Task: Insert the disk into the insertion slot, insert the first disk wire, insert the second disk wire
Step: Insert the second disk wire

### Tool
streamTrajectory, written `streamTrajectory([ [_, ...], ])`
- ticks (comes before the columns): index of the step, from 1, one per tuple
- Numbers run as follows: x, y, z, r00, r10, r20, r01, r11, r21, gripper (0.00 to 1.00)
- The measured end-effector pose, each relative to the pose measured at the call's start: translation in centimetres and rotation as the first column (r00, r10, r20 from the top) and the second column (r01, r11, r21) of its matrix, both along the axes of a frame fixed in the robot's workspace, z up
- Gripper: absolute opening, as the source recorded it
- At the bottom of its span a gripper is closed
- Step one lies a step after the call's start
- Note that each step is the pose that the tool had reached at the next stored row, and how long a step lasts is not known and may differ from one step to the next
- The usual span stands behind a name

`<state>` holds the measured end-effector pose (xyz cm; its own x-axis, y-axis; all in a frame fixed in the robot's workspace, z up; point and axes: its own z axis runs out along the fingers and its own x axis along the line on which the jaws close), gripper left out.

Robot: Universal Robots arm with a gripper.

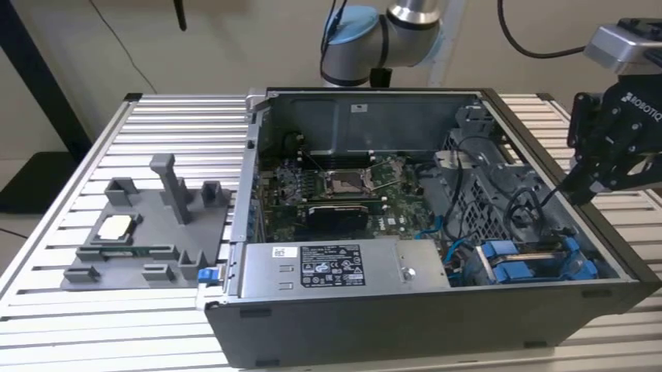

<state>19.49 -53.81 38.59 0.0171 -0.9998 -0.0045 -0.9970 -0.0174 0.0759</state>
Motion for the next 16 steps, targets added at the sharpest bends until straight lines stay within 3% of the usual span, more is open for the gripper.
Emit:
streamTrajectory([
  [11,1.4,0.01,-0.28,1.0000,-0.001,-0.0087,0.001,1.0000,0.0019,0.27],
  [13,1.5,0.01,-0.36,0.9999,-0.005,-0.0130,0.005,1.0000,0.0019,0.27],
  [16,1.5,0.01,-0.49,0.9996,-0.014,-0.0247,0.014,0.9999,0.0020,0.27],
])
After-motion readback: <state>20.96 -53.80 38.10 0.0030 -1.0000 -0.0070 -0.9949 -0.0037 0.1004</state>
